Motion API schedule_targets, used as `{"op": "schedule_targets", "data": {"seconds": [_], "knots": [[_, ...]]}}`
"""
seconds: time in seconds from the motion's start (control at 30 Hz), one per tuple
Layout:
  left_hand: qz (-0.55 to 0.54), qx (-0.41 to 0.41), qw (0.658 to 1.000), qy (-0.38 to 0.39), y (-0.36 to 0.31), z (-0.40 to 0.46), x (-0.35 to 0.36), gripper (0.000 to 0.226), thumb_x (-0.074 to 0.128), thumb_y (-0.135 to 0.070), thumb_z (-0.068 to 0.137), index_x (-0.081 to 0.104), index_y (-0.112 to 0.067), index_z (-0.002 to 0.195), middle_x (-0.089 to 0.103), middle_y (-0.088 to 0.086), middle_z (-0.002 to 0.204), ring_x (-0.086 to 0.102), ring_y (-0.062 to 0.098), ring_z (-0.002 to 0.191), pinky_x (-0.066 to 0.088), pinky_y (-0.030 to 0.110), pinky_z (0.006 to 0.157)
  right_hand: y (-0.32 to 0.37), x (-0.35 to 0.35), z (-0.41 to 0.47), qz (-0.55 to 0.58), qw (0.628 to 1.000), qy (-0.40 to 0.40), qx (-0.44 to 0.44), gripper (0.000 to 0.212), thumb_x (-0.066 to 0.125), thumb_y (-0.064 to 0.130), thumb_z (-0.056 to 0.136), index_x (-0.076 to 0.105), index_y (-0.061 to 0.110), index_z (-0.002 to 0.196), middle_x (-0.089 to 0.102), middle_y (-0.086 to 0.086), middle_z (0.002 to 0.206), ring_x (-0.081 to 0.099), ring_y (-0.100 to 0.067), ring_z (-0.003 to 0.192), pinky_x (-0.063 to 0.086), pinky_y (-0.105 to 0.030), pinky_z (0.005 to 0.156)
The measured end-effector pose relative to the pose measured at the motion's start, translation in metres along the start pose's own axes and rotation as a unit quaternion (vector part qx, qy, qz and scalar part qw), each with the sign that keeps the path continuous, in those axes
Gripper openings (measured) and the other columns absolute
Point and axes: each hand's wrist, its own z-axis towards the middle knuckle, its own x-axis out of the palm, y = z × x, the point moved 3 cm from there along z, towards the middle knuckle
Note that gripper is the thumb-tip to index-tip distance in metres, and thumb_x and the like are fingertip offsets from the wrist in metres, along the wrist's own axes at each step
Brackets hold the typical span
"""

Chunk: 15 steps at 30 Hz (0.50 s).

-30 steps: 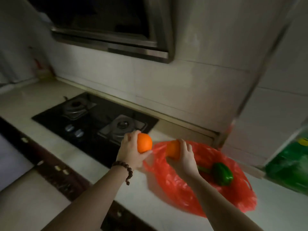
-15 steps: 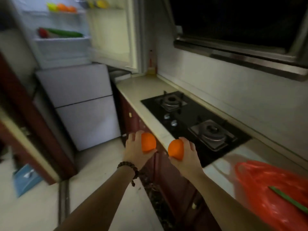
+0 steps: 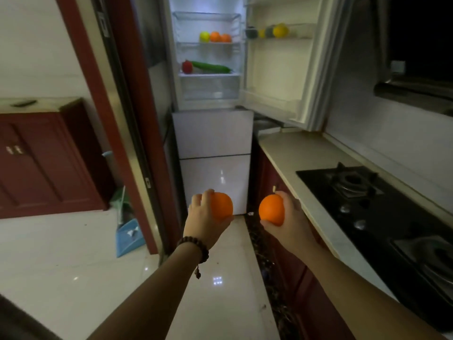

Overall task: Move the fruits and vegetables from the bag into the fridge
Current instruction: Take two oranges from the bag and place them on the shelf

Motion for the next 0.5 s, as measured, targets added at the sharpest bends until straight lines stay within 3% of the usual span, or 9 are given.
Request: {"op": "schedule_targets", "data": {"seconds": [0.13, 0.4, 0.5], "knots": [[0.009, -0.01, 1.0, -0.023, 0.009, 0.054, -0.009, 0.081, 0.077, -0.042, 0.073, 0.031, -0.025, 0.137, 0.031, 0.004, 0.142, 0.041, 0.03, 0.124, 0.047, 0.045, 0.095, 0.005, 0.021, 0.059, 0.004, 1.0, 0.008, -0.023, 0.084, 0.077, 0.034, 0.073, 0.028, 0.027, 0.141, 0.034, -0.005, 0.143, 0.045, -0.025, 0.123, 0.039, -0.03, 0.088], [0.018, -0.005, 0.998, -0.065, 0.005, 0.19, -0.001, 0.081, 0.075, -0.042, 0.075, 0.028, -0.024, 0.139, 0.027, 0.004, 0.144, 0.037, 0.03, 0.126, 0.045, 0.046, 0.095, 0.001, 0.047, 0.209, 0.029, 0.998, 0.008, -0.05, 0.084, 0.077, 0.035, 0.073, 0.027, 0.027, 0.141, 0.032, -0.006, 0.144, 0.045, -0.028, 0.123, 0.044, -0.038, 0.09], [0.024, -0.004, 0.997, -0.08, -0.003, 0.249, 0.003, 0.08, 0.075, -0.042, 0.075, 0.029, -0.024, 0.138, 0.028, 0.005, 0.143, 0.038, 0.031, 0.125, 0.046, 0.045, 0.093, -0.001, 0.051, 0.264, 0.025, 0.998, 0.014, -0.063, 0.084, 0.076, 0.034, 0.074, 0.026, 0.026, 0.142, 0.031, -0.006, 0.144, 0.044, -0.029, 0.124, 0.042, -0.034, 0.088]]}}
